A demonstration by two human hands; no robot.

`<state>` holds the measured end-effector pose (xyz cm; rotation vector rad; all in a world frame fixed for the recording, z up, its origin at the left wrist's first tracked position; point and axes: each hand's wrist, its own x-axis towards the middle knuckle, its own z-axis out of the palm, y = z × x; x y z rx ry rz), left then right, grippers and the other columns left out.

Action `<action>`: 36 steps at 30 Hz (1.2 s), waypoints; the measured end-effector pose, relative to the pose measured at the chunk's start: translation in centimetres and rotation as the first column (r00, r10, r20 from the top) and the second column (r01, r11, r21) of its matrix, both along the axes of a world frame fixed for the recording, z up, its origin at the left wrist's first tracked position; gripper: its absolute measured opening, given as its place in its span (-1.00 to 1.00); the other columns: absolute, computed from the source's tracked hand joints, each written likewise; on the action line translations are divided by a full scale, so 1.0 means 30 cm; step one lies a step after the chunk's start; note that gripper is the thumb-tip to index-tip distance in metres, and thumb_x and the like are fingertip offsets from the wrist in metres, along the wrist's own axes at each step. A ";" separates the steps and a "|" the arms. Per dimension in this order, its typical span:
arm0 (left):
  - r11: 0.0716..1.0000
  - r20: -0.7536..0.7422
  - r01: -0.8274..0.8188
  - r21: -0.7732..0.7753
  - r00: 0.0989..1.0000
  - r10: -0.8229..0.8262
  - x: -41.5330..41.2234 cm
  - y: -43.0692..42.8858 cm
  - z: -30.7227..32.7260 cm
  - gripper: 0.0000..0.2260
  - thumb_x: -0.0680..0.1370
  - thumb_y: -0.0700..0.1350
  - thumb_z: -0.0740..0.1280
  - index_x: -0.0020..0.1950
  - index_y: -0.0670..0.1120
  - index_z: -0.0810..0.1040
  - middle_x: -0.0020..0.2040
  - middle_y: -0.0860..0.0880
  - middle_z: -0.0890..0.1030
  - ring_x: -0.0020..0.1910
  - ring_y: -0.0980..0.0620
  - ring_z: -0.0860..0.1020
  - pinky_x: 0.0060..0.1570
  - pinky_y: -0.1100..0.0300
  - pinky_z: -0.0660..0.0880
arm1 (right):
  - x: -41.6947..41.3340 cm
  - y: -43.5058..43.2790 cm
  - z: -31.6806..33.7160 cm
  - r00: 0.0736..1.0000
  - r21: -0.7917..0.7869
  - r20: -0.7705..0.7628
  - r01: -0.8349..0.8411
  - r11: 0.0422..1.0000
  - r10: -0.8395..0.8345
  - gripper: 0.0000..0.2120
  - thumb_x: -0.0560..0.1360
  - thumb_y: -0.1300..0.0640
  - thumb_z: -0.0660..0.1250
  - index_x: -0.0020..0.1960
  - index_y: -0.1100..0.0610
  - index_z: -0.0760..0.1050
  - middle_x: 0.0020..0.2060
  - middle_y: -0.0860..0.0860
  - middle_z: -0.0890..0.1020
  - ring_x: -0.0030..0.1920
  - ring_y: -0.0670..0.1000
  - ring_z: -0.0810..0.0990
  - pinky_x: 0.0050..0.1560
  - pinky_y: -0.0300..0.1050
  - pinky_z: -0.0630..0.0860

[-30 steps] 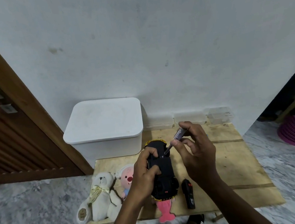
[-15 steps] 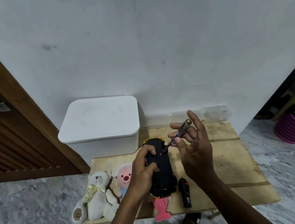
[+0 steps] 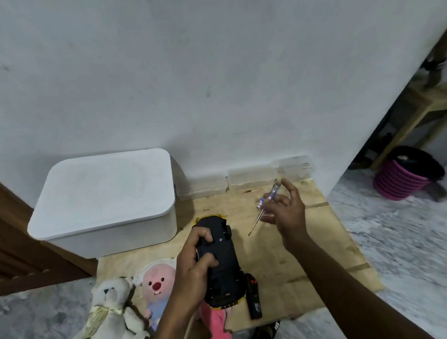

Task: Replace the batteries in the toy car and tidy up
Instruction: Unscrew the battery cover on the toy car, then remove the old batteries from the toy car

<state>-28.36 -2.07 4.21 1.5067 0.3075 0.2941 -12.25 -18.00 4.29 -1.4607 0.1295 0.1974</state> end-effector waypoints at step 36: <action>0.995 -0.101 -0.028 -0.100 0.995 0.018 -0.009 0.042 0.018 -0.59 0.27 -0.25 0.24 0.06 0.07 0.48 -0.05 0.03 0.62 -0.14 -0.01 0.54 -0.27 0.09 0.44 | -0.104 0.105 0.020 0.803 -0.528 0.299 -0.311 0.791 0.515 -0.88 0.50 0.18 0.44 0.01 0.01 0.65 -0.23 -0.25 0.64 -0.23 -0.11 0.59 -0.24 -0.14 0.61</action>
